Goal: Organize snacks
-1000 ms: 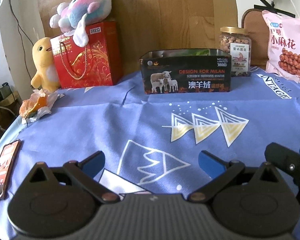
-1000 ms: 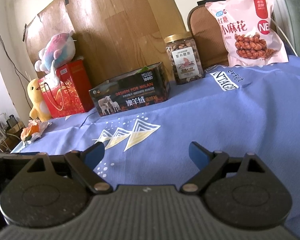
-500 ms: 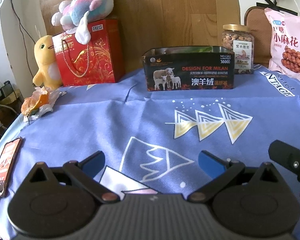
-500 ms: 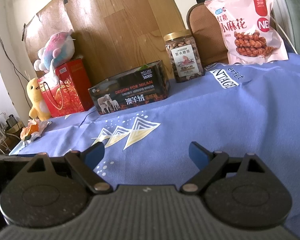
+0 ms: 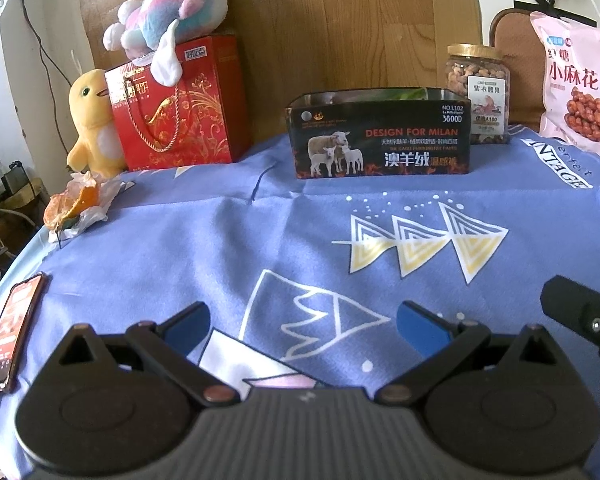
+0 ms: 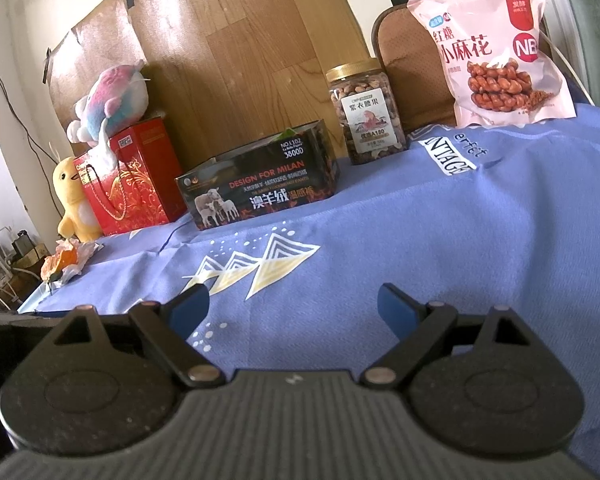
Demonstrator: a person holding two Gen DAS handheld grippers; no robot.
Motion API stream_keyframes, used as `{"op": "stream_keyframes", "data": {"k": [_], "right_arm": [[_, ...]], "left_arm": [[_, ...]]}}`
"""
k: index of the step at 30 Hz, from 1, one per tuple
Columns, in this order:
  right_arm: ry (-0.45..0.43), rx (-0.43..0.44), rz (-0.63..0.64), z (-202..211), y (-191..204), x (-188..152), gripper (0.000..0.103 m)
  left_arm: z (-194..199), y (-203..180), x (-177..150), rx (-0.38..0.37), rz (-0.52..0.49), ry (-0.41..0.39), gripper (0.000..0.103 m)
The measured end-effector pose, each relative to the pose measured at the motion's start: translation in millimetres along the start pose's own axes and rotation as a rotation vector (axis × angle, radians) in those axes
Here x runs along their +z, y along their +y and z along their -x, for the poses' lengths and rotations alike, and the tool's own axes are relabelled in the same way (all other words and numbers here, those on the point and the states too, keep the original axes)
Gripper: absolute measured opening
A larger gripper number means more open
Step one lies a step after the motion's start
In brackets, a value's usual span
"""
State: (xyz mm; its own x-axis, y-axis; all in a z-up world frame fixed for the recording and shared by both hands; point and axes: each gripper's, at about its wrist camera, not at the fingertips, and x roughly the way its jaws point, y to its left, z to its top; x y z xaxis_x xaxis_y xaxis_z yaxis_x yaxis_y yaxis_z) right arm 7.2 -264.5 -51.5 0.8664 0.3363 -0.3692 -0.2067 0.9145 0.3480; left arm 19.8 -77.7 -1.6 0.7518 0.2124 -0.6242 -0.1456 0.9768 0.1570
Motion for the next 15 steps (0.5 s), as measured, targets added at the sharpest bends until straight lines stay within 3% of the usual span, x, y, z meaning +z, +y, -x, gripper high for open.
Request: {"op": "stream_keyframes", "data": {"k": [15], "right_arm": [[0.001,0.002,-0.001,-0.5,-1.1,0.1,0.093]], "left_arm": [[0.0,-1.4,-0.4,0.001,0.002,0.003,0.103]]}}
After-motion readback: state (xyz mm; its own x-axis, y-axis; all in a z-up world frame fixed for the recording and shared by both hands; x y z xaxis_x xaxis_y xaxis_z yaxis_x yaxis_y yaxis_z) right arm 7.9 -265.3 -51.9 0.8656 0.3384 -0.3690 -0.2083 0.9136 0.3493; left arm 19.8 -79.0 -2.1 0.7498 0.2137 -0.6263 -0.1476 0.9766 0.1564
